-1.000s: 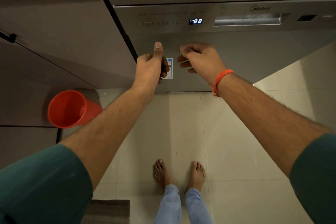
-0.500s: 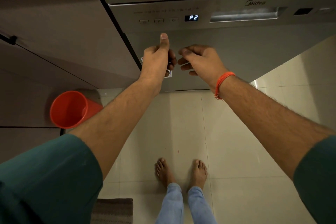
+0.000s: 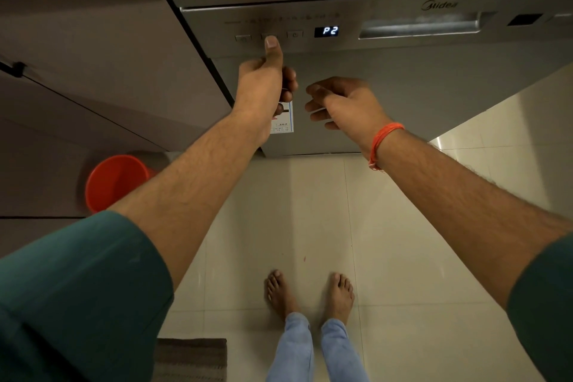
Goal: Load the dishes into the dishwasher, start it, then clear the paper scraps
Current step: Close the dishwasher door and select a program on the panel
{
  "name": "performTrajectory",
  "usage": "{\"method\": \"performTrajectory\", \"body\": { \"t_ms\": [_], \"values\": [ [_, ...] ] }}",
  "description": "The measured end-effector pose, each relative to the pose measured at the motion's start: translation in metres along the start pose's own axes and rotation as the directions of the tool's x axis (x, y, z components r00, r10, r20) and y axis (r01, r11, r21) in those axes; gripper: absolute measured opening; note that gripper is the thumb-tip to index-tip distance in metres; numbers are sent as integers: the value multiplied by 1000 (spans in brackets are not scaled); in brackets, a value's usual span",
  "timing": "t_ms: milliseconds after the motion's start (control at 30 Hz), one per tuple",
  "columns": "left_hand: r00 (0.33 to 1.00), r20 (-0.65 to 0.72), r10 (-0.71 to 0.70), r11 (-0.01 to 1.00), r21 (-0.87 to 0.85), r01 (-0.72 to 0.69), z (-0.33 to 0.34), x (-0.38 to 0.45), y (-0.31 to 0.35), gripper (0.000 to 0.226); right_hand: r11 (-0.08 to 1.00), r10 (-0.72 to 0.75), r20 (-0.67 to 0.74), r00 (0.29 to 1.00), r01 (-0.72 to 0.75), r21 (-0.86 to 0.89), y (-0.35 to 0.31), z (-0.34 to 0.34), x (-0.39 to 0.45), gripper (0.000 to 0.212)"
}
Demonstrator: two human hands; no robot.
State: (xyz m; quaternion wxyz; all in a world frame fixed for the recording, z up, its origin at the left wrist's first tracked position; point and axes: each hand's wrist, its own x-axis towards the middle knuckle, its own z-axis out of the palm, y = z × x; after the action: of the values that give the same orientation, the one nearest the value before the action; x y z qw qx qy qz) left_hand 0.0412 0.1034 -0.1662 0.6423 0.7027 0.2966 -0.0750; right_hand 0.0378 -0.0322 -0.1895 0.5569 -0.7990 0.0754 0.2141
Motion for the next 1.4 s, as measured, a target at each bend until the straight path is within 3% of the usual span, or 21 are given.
{"method": "performTrajectory", "body": {
  "t_ms": [133, 267, 867, 1167, 1400],
  "values": [
    [996, -4, -93, 990, -102, 93, 7, 4, 6, 45, 1000, -7, -17, 1000, 7, 29, 5, -3, 4, 21],
    [998, 2, -67, 984, -163, 66, 14, -4, 2, 51, 1000, 6, -23, 1000, -6, 25, 6, -5, 3, 21],
    [999, 1, -53, 996, -70, 53, 6, 0, 2, 52, 999, 39, -3, 999, -39, 11, 16, -14, -12, 20],
    [998, 38, -40, 993, -108, 44, -4, -10, 1, 48, 1000, 7, -10, 1000, -7, -1, 13, -9, -18, 24],
    [998, 59, -13, 1000, 14, 12, -20, -20, -26, 52, 1000, -15, -5, 1000, 14, -17, 6, -5, -22, 25]
  ]
}}
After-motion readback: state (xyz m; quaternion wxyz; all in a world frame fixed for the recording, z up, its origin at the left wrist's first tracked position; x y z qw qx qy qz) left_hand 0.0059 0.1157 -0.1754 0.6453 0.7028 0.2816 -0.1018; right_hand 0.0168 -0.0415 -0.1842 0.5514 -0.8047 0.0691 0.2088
